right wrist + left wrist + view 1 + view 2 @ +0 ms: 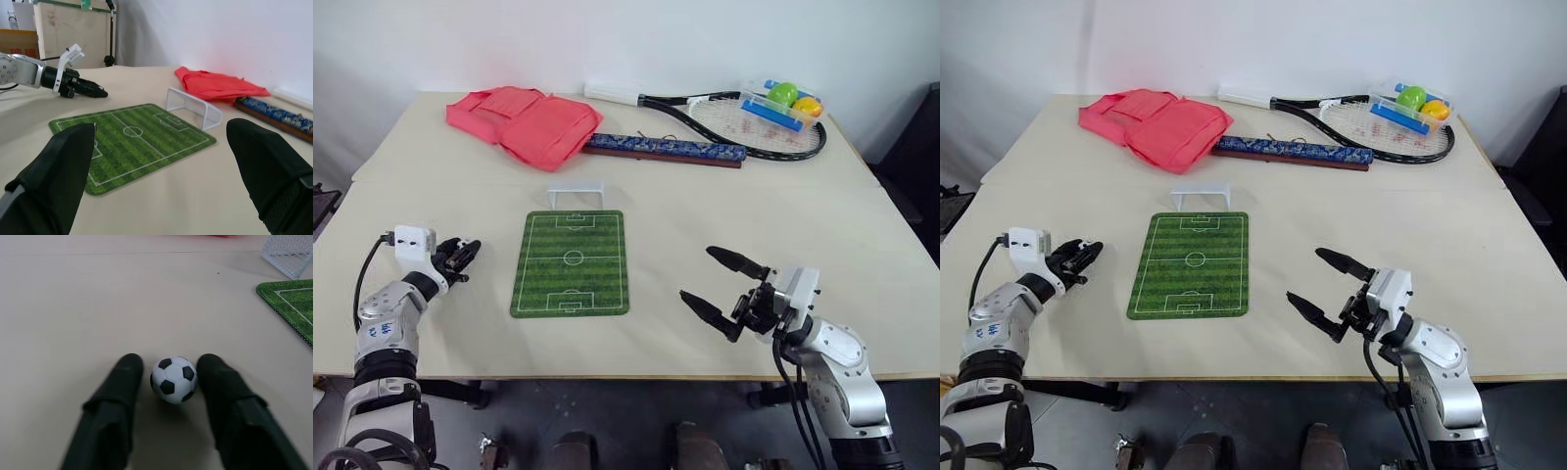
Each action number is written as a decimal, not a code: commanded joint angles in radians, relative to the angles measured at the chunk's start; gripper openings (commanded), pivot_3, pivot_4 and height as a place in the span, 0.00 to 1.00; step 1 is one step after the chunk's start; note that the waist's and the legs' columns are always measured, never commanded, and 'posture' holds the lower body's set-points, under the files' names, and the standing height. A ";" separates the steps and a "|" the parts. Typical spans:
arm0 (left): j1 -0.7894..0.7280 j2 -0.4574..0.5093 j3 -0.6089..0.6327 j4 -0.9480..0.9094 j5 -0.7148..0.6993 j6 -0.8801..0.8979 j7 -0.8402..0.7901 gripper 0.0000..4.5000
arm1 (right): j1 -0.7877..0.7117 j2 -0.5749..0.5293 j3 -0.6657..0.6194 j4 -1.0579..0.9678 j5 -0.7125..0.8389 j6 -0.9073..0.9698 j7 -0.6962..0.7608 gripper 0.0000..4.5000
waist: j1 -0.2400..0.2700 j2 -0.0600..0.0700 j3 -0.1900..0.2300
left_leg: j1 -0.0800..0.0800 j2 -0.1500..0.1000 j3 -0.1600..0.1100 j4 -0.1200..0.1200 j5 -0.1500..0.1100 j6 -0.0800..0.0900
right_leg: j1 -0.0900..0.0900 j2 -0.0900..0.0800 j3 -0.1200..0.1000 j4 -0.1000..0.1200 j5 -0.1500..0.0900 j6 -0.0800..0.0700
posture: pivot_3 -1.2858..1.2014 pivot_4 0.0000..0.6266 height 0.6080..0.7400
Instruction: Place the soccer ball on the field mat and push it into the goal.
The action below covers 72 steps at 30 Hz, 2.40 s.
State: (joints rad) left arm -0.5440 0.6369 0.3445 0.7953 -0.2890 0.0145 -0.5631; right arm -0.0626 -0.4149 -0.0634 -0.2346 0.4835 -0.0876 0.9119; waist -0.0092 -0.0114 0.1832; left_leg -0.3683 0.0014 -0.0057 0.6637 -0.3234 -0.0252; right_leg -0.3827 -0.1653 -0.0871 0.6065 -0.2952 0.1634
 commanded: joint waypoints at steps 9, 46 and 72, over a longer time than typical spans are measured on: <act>0.065 -0.020 0.063 -0.278 -0.203 -0.047 -0.298 0.19 | -0.023 -0.032 -0.034 -0.019 0.027 -0.017 0.030 1.00 | 0.007 0.000 0.000 | -0.001 0.000 0.001 0.000 0.000 0.000 | -0.001 0.000 0.000 0.000 0.000 0.000 | 0.52 0.24 1.00; 0.004 -0.067 -0.420 -0.228 0.077 -0.265 -0.709 0.19 | 0.142 -0.164 -0.031 -0.086 0.063 -0.025 0.197 1.00 | 0.032 0.003 0.000 | 0.000 0.000 0.001 0.002 -0.001 0.002 | 0.003 0.000 0.000 -0.003 0.001 0.001 | 0.52 0.24 1.00; 0.134 0.035 -0.297 -0.576 -0.099 -0.113 -0.777 0.76 | 0.105 -0.149 0.007 -0.047 0.068 -0.017 0.203 1.00 | 0.025 0.003 0.000 | 0.000 0.001 0.001 0.002 -0.001 0.002 | 0.003 0.000 0.000 -0.003 0.001 0.001 | 0.52 0.24 1.00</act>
State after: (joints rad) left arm -0.4295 0.6409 0.0017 0.3068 -0.3385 -0.1338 -1.3381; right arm 0.0493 -0.5716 -0.0496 -0.2692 0.5367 -0.1025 1.1091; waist 0.0157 -0.0087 0.1828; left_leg -0.3680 0.0021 -0.0046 0.6658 -0.3246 -0.0232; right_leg -0.3799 -0.1652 -0.0870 0.6038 -0.2947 0.1643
